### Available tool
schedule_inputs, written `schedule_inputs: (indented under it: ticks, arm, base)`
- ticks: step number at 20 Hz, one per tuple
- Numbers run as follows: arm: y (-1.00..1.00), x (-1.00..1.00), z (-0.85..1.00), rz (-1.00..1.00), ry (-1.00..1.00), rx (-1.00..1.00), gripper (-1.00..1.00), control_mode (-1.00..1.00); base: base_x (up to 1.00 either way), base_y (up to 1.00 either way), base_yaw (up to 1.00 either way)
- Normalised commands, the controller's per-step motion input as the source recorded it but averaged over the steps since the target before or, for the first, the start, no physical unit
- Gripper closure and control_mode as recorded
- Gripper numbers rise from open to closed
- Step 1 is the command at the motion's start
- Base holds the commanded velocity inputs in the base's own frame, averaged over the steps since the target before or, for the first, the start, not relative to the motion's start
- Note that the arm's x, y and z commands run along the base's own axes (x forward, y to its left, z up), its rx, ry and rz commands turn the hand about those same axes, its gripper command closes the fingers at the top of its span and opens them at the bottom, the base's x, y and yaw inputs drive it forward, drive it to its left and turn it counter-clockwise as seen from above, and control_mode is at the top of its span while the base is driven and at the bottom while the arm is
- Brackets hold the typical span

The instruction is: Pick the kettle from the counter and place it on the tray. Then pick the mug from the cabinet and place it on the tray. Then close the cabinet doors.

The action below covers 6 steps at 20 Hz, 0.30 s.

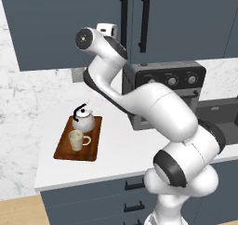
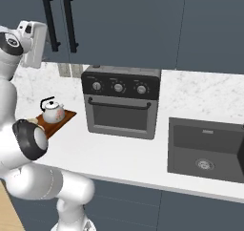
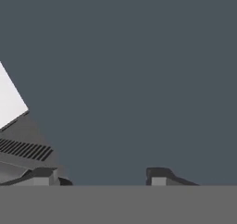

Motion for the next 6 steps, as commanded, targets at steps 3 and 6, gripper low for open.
schedule_inputs:
  ticks: [3,6]
  arm:
    - [-0.18,0.23,-0.15,0.00,0.02,0.00,-1.00,-1.00]
    - [-0.12,0.11,-0.13,0.00,0.00,0.00,-1.00,-1.00]
  base:
    - [0.00,0.00,0.00]
    - [0.00,0.00,0.00]
